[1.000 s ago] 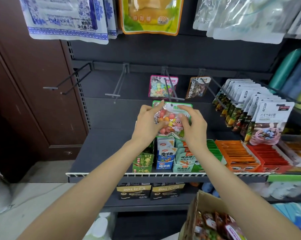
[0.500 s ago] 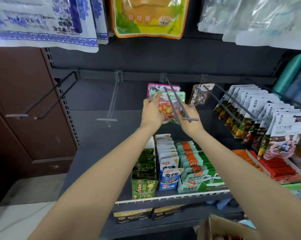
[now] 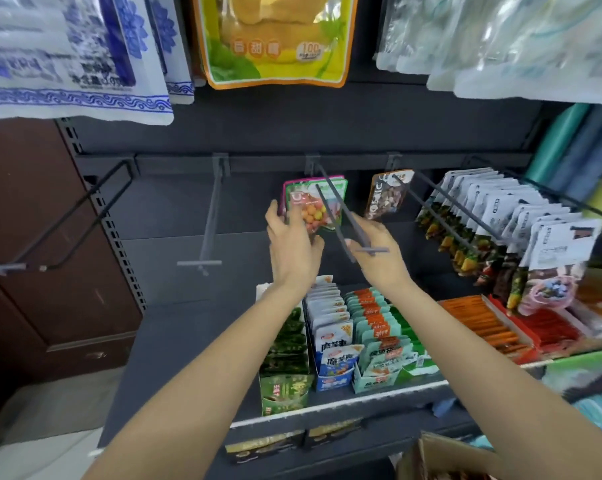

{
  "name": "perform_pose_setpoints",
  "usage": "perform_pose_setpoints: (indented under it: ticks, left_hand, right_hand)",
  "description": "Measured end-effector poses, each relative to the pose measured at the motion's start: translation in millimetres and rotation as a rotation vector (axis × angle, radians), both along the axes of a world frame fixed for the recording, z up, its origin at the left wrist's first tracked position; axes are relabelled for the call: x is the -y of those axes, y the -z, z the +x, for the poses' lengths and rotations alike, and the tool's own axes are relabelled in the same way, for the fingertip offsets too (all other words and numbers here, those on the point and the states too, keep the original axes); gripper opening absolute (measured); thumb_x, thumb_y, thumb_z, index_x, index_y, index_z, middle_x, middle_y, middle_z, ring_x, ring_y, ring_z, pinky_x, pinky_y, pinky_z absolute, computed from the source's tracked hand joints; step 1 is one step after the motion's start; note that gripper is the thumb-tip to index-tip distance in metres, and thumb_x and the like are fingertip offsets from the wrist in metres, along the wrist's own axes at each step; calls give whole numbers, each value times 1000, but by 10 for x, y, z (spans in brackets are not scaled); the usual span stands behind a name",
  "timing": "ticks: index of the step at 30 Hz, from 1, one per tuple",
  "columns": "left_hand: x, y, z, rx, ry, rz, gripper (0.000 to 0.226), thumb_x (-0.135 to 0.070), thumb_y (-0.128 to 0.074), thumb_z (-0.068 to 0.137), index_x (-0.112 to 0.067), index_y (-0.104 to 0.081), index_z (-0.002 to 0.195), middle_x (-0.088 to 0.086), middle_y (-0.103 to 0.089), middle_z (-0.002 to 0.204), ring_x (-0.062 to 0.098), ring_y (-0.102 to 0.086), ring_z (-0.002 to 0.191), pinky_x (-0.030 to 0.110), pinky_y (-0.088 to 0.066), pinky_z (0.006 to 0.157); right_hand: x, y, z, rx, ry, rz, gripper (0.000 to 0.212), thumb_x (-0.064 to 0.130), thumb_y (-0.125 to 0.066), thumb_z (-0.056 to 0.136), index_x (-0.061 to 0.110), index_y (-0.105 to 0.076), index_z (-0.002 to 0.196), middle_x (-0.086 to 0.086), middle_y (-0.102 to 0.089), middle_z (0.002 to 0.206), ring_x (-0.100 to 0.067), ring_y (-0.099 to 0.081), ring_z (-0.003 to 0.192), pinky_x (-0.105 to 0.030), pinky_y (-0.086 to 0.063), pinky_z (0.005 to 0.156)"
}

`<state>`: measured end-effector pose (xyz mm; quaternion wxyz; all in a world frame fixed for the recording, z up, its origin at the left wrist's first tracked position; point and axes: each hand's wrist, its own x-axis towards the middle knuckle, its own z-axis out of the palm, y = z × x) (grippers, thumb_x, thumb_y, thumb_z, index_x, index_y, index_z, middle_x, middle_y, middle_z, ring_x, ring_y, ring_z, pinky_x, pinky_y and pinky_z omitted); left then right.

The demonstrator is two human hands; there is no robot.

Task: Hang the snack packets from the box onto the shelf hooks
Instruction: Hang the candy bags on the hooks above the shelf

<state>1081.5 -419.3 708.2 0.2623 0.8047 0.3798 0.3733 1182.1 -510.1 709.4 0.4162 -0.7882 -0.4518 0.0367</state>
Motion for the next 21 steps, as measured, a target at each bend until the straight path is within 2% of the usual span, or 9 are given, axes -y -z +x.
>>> perform_pose_setpoints:
  ticks: [3,6,8,10,12,15,18,21]
  left_hand:
    - [475,223,-132,15,100,-20,40,-13,-58,88,-16,-47,126,9,-37,133,24,-43,119,31,-41,93]
    - [1109,451,-215,-48,249,-69,26,-15,-55,89,-18,-55,114,3,-56,114,19,-56,101,35,-48,86]
    - [1599,632,-229,-85,345,-141,18,-15,-56,89,-15,-60,106,0,-63,99,18,-59,90,35,-49,82]
    - [2084,831,-215,-137,416,-210,14,-13,-56,90,-14,-62,103,-3,-62,91,15,-59,86,32,-50,81]
    - [2526,1067,-168,-239,473,-253,15,-14,-54,93,-15,-62,105,-5,-60,91,13,-59,87,27,-50,80]
    - [3050,1461,-72,-413,541,-288,23,-15,-50,96,-15,-61,115,0,-65,107,17,-62,95,30,-52,82]
    - [3385,1846,23,-572,612,-314,31,-12,-49,94,-11,-59,124,12,-60,123,28,-58,111,33,-47,91]
    - [3583,2132,80,-677,631,-394,33,-16,-52,93,-8,-57,125,17,-60,121,34,-57,111,36,-47,90]
  right_hand:
    - [614,142,-36,5,-35,-45,41,20,-55,94,18,-49,135,-2,-53,127,-13,-53,116,-26,-42,95]
    - [1403,377,-73,43,-16,-133,30,18,-54,94,16,-60,123,-4,-61,116,-15,-59,107,-19,-42,86]
    - [1934,604,-73,28,-17,-234,25,15,-53,95,13,-64,117,-3,-64,114,-17,-60,105,-14,-39,81]
    - [2444,901,-45,-12,-10,-332,23,13,-53,94,11,-66,113,-6,-67,112,-20,-63,103,-17,-40,79]
    - [2936,1216,-5,-12,23,-451,22,12,-55,92,9,-67,110,-11,-69,108,-26,-64,100,-25,-44,80]
    - [3557,1626,50,-62,45,-602,28,17,-56,91,12,-64,117,-15,-67,113,-29,-63,104,-37,-49,86]
    - [3980,1877,73,-119,72,-733,44,23,-56,92,14,-49,134,-14,-57,129,-29,-54,116,-30,-41,89]
    - [4202,1982,58,-278,50,-825,61,30,-62,89,12,-37,141,-15,-54,131,-27,-54,116,-26,-41,83]
